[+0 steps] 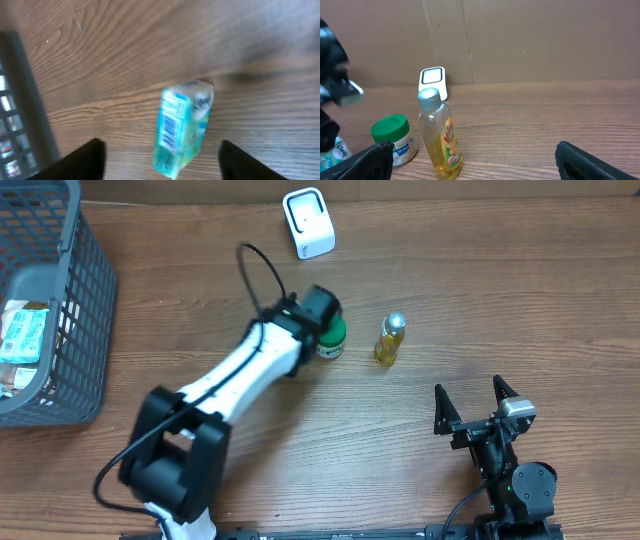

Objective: Scan the item barcode
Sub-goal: 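Lower the Kleenex pack beside the green jar and open the left gripper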

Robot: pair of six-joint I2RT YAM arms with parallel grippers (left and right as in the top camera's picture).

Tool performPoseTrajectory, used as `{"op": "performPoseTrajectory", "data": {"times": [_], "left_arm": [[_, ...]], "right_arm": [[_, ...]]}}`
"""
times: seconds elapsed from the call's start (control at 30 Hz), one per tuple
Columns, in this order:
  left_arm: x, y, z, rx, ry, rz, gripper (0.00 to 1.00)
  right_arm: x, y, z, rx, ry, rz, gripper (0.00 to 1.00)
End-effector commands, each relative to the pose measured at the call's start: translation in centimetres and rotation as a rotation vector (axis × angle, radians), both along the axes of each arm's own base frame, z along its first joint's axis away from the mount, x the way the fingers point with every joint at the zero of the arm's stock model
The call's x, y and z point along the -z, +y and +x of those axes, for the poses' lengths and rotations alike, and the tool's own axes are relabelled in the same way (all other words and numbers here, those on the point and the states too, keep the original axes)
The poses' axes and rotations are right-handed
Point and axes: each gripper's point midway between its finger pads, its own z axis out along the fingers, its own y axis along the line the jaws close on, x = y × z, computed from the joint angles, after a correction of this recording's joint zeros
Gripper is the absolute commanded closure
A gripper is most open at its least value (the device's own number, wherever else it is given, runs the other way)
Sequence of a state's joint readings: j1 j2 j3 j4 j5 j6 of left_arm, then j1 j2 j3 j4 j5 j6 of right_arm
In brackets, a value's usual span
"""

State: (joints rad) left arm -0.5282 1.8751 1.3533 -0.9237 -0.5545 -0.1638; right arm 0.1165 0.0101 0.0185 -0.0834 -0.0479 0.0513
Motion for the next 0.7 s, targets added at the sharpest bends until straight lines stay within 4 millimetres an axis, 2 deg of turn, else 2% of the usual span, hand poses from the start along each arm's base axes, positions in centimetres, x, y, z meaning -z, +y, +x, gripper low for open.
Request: {"op": "performPoseTrajectory", "data": {"times": [0.0,0.1,0.23,0.43,0.67], "left_arm": [[-0.8,-0.6,0.3,-0.013,0.078,-0.258,0.19],[0.7,-0.1,-0.4,-0.027,0.179,-0.403,0.21],[1.8,1.5,-1.0,-0.051,0.228,-0.435,0.22],[3.6,0.9,-2.0,-0.011,0.253,-0.444,0.25],[5.8,0.9,-2.3,-0.007,0.228,-0.453,0.46]], "right_arm": [[0.3,-0.2,0.0,0.008,0.001,-0.003,0.0],[0.3,-0.2,0.0,0.008,0.0,-0.003,0.0],[0.3,-0.2,0.0,0.008,0.001,-0.003,0.0],[0.3,-0.2,0.0,0.008,0.0,-0.003,0.0],[0.3,-0.2,0.0,0.008,0.0,-0.003,0.0]]}}
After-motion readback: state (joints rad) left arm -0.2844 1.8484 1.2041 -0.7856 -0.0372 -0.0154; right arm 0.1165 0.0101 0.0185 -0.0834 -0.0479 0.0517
